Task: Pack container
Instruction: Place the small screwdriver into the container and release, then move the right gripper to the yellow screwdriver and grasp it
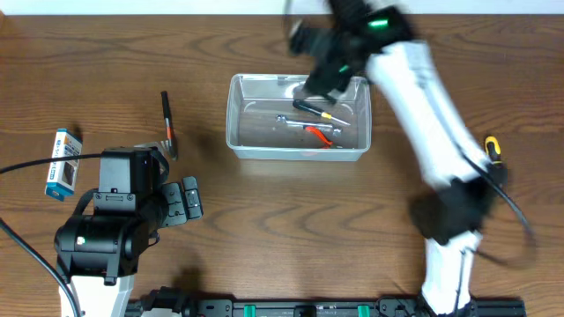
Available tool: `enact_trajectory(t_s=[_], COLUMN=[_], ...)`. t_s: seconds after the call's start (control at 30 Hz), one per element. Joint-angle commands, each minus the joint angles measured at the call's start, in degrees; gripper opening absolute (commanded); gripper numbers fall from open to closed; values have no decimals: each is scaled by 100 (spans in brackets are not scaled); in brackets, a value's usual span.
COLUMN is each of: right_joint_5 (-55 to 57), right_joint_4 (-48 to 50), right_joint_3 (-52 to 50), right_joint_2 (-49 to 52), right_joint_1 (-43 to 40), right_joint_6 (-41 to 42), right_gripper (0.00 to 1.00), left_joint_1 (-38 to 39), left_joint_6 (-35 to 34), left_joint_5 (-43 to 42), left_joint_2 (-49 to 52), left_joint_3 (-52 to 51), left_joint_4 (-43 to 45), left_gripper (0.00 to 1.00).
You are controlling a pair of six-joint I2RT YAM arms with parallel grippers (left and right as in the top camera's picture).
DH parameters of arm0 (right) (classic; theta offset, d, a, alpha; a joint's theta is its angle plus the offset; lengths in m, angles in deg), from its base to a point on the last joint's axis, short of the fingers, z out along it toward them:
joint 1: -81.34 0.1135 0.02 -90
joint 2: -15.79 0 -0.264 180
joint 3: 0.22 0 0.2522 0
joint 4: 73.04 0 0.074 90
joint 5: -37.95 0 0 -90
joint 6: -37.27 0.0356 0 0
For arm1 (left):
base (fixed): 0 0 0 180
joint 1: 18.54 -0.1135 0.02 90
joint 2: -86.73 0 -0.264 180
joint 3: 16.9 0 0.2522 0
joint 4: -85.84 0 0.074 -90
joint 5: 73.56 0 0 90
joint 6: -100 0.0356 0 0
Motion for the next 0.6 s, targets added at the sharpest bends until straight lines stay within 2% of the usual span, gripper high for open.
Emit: enact_trajectory(t_s=[0.0,0.07,0.23,0.33,0.57], right_joint_5=[935,970,931,931,905], right_joint_4=[-98,-461,-1513,-1856,-1937], right_joint_3=[85,85,68,44,-647], right_joint_2=[-807,-1016,-977,-828,-713], right_joint_1=[-863,-1545,-3045,-3801,-4535], right_joint_6=[1633,2365,3270,3438,3477], right_gripper=[99,99,99,99,99], left_joint_1=[28,28,28,28,28], left_joint_6=[-55,-55,-52,-52,-52], left_joint_5=[70,68,70,70,68], left_joint_2=[-11,-11,-11,-11,-11], left_joint_3=[94,94,94,94,94], left_joint_4=[-11,-9,26,81,234], left_gripper=[98,98,98,98,98])
